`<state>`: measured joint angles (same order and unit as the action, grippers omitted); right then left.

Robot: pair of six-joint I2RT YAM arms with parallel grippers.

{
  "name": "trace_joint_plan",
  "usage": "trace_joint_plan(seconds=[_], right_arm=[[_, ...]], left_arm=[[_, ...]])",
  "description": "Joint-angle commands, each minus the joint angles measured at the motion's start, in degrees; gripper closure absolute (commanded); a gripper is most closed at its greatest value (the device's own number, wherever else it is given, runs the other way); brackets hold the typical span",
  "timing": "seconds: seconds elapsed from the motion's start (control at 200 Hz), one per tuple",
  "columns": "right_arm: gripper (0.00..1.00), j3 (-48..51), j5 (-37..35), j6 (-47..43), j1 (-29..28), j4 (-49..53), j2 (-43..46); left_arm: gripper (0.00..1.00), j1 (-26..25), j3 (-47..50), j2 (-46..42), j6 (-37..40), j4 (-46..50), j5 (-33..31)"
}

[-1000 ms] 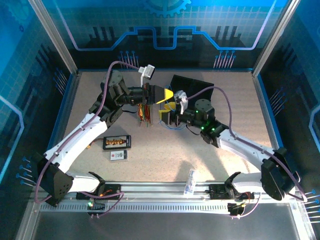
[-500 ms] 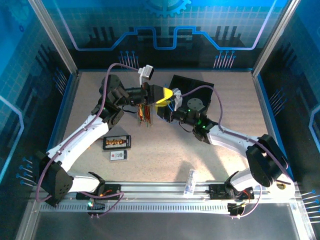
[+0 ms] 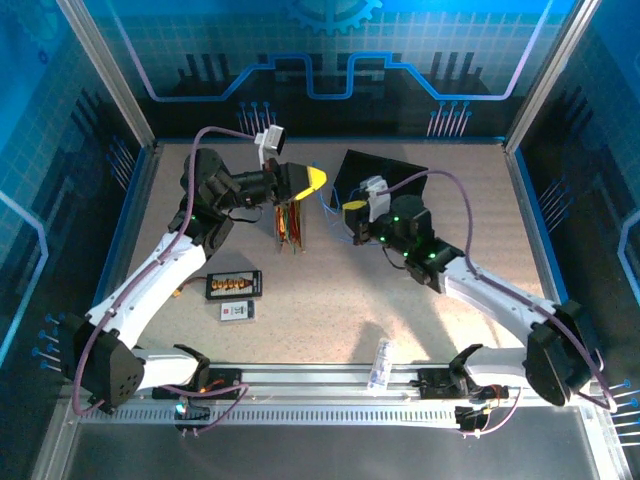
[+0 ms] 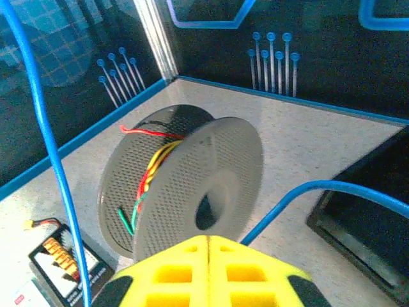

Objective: Wrap the cables

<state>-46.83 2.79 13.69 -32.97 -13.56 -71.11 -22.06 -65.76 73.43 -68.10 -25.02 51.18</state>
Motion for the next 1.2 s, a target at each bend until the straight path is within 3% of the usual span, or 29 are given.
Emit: trace_joint_plan(seconds=[0.0, 0.11, 0.19, 0.23, 0.38, 0.575, 0.646, 0.701, 0.746, 0.831, 0.896, 0.906, 0.916, 0.926, 1.051, 1.191], right_arm=[[0.93, 0.5, 8.54, -2.6, 4.24, 8.46, 3.76], [0.42, 0.52, 29.14, 3.56, 8.86, 7.75, 8.91], [0.21, 0.04, 35.35, 7.28, 9.25, 7.54, 13.11], [0.16, -0.31, 36.8, 8.95, 9.41, 7.41, 14.98], [0.13, -3.26, 42.03, 14.12, 11.1, 8.08, 18.78], [0.14, -12.1, 42.61, 17.47, 17.24, 15.33, 18.0], [0.15, -13.05, 45.78, 23.98, 20.18, 11.73, 15.84], [0.15, -11.6, 50.26, 35.23, 21.63, -0.26, 13.3], [0.15, -9.22, 52.45, 47.31, 21.51, -17.25, 10.14], [0.15, -6.17, 51.67, 68.34, 18.99, -44.05, 2.79], [0.14, -5.23, 50.04, 79.11, 15.42, -60.3, -3.14], [0.13, -5.36, 50.23, 79.97, 14.7, -61.5, -4.03], [0.04, -5.59, 50.52, 80.67, 14.21, -62.33, -4.47], [0.02, -5.92, 50.93, 81.24, 13.65, -62.8, -5.24], [0.0, -3.91, 52.66, 73.37, 12.26, -50.86, -6.84], [0.0, -4.92, 48.18, 43.39, 15.75, -11.06, 3.08]], left_arm=[[1.0, 0.77, 0.66, -0.12, 3.18, 1.15, 2.25], [1.0, 1.09, -1.5, 1.63, 8.77, 7.09, 2.79], [1.0, 1.06, -3.7, 3.3, 12.98, 10.86, 3.29], [1.0, 1.1, -4.84, 4.38, 14.46, 12.04, 3.84], [1.0, 1.06, -8.22, 7.98, 18.91, 14.94, 6.65], [1.0, 0.97, -13.35, 9.76, 29.73, 27.71, 7.92], [1.0, 0.98, -14.67, 10.05, 33.85, 32.46, 6.57], [1.0, 0.97, -15.54, 10.72, 35.52, 34.72, 5.93], [1.0, 0.92, -16.11, 11.28, 36.03, 35.84, 5.09], [1.0, 0.72, -16.59, 12.22, 35.84, 35.85, 4.04], [1.0, 0.17, -16.68, 12.61, 35.27, 34.85, 3.51], [1.0, 0.07, -16.75, 12.61, 35.13, 34.68, 3.43], [1.0, -0.02, -16.77, 12.68, 35.02, 34.51, 3.3], [1.0, -0.02, -16.77, 12.7, 34.82, 34.29, 3.18], [1.0, -0.59, -17.07, 12.63, 34.31, 33.37, 2.28], [1.0, -0.61, -18.0, 12.52, 37.31, 37.46, 2.54]])
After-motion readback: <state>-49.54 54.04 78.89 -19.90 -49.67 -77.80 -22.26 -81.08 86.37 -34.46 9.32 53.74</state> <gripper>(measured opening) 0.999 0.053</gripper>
